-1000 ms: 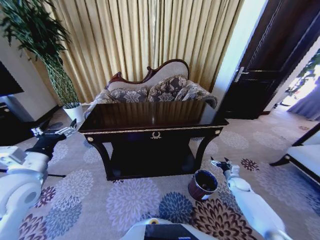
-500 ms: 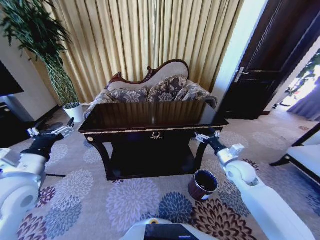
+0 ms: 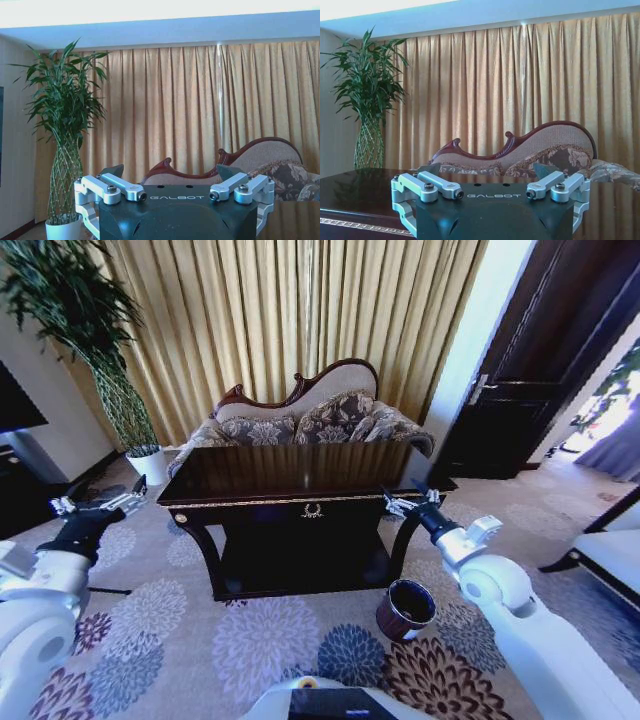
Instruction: Move to the front of the table and place the trash on the table into the trash bin.
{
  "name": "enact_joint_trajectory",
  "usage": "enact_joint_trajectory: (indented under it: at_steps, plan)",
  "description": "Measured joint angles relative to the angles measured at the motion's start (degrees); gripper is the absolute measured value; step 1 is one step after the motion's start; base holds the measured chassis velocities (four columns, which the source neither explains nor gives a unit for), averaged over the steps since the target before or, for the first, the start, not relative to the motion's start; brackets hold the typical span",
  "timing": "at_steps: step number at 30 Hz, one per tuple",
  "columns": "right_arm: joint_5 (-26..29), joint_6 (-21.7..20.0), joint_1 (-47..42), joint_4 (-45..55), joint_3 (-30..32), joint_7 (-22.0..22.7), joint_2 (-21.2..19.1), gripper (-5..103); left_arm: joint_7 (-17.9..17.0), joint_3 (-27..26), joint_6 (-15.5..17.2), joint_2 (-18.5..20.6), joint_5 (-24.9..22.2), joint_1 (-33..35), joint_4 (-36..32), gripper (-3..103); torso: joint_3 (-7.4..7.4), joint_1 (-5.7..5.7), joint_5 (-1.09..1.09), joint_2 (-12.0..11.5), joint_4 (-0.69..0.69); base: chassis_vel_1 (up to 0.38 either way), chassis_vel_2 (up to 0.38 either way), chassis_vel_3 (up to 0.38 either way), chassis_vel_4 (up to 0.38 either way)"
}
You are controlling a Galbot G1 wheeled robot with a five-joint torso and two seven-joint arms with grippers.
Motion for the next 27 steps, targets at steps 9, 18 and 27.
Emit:
enact_joint_trajectory:
  at_steps: [9,18,27]
  plan:
    - [-0.1,0.7,-0.2,-0.1,0.2,0.0,0.0,100,0.1,-0.1,0.0,0.2,0.0,0.1,0.2,100,0.0,0.0,0.0,0.0,0.0,0.0,0.0,0.0,0.0]
    - [0.0,1.3,-0.3,-0.2,0.0,-0.1,-0.1,100,0.2,-0.1,-0.2,0.1,0.0,0.3,0.3,100,0.0,0.0,0.0,0.0,0.0,0.0,0.0,0.0,0.0]
    - [0.1,1.5,-0.4,-0.4,0.0,-0.1,0.3,100,0.3,0.0,-0.2,0.1,0.1,0.3,0.2,100,0.0,0.0,-0.01,0.0,0.01,0.012,-0.014,-0.016,0.013]
